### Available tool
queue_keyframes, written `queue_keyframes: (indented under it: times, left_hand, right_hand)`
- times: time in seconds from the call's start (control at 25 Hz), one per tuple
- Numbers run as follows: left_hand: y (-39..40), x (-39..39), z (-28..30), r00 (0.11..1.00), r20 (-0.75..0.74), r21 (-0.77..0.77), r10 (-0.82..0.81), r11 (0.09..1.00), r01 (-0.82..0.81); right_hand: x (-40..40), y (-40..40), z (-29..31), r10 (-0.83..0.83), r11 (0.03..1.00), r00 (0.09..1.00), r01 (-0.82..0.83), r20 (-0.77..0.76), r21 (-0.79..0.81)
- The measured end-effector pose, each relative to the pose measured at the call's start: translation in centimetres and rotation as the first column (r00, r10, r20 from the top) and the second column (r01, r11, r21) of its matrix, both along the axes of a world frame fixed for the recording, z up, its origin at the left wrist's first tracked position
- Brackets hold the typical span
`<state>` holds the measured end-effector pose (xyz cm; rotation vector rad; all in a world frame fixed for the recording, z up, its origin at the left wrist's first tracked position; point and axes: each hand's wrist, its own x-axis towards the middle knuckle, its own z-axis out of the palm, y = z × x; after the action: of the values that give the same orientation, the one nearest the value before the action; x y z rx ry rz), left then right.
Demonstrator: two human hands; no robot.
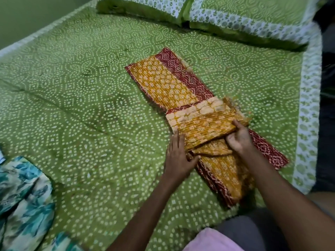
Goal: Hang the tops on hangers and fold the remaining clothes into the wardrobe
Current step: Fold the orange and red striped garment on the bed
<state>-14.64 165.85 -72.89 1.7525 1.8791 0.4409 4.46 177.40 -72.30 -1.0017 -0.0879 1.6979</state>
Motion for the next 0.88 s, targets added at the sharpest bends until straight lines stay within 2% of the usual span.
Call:
queue_keyframes:
  times: [0.08,0.16,0.2,0.28,0.36,0.44,0.52,0.56,0.72,0.8,0.88]
  left_hand:
    - [-0.2,1.0,-1.4,0.999,-0.013,0.045,0.033,0.998,-0.033]
    - [0.2,1.2,-1.9,0.998,-0.035,0.114,0.054,0.992,-0.049]
    - [0.3,1.2,-1.9,0.996,-0.08,0.14,0.03,0.99,-0.019]
    - [0.2,1.3,-1.7,0.989,-0.143,0.177,-0.035,0.982,0.06]
    - [0.8,0.5,-0.7,0.998,-0.007,0.226,-0.064,0.972,0.064]
    - [3.3,-1.4,0.1,0.989,0.147,0.288,-0.011,0.957,-0.032]
    - [7.5,-4.1,1.1,0.978,0.201,0.273,0.064,0.955,-0.118]
    - [9.6,-5.3,1.6,0.976,0.208,0.224,0.06,0.969,-0.107]
    - [12.9,-7.2,1.7,0.99,0.103,0.074,-0.097,0.993,0.089]
    - [13.1,-7.3,1.3,0.99,0.112,0.067,-0.089,0.994,0.082]
    - [13.1,-6.7,1.0,0.992,0.109,0.152,-0.056,0.988,0.039]
  right_hand:
    - [1.2,-0.4,-1.1,0.036,0.999,0.999,-0.036,0.006,-0.03]
    - [0.9,-0.3,-0.5,0.056,0.995,0.988,-0.045,0.142,-0.085]
    - [0.9,0.0,-0.5,0.048,0.992,0.979,-0.023,0.199,-0.123]
    - [1.3,0.8,-0.2,-0.017,0.99,0.981,0.045,0.195,-0.137]
    - [1.5,0.8,0.2,-0.08,0.987,0.986,0.099,0.145,-0.13]
    - [0.4,-1.0,0.8,-0.081,0.988,0.991,0.094,0.107,-0.124]
    - [-1.3,-3.6,0.4,-0.026,0.991,0.994,0.039,0.109,-0.126]
    - [-2.2,-4.8,0.0,0.011,0.992,0.992,0.004,0.125,-0.125]
    - [-4.8,-6.9,0.0,0.188,0.974,0.976,-0.17,0.114,-0.153]
    - [-5.2,-6.4,0.5,0.272,0.953,0.949,-0.242,0.161,-0.182]
    - [-5.6,-6.1,0.7,0.329,0.935,0.913,-0.278,0.242,-0.221]
